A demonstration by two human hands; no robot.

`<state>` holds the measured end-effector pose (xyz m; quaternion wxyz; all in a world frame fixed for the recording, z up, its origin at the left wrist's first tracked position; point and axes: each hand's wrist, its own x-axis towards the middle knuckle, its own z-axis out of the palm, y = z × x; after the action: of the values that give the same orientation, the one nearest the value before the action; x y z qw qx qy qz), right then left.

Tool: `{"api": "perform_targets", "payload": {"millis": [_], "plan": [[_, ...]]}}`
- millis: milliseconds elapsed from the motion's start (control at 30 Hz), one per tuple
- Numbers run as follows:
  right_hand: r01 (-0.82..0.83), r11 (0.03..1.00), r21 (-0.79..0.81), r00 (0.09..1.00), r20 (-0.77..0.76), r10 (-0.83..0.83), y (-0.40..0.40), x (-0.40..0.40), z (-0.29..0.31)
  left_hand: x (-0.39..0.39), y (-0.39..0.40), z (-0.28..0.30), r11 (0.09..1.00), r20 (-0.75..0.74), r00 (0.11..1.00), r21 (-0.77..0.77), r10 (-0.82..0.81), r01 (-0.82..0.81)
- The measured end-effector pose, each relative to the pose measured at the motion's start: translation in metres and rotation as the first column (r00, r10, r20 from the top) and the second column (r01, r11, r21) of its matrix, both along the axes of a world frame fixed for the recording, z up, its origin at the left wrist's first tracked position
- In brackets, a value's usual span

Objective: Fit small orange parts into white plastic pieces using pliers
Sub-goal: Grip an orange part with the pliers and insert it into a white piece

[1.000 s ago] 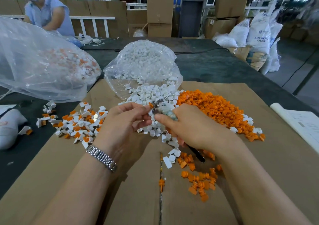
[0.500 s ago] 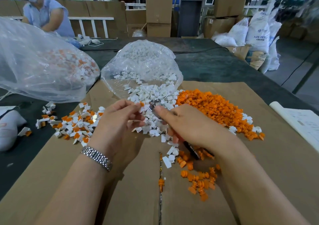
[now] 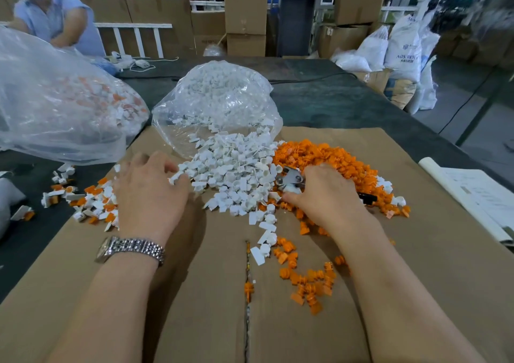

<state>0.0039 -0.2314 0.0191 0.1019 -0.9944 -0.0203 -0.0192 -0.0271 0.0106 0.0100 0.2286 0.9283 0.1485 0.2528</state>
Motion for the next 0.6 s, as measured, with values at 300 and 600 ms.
{"api": "perform_targets", "payload": {"millis": [300,600], "plan": [[-0.167,0.976,0.140,0.981,-0.075,0.179,-0.005,-0.012,0.026,-0.008,-0.024,0.002,0.799,-0.055,0.823,-0.283,-0.565,0.530],[-0.363,0.912,0.188,0.844,-0.349,0.408,0.004,-0.021,0.026,-0.017,-0.038,0.004,0.521,-0.303,0.427,-0.404,-0.852,0.752]]}}
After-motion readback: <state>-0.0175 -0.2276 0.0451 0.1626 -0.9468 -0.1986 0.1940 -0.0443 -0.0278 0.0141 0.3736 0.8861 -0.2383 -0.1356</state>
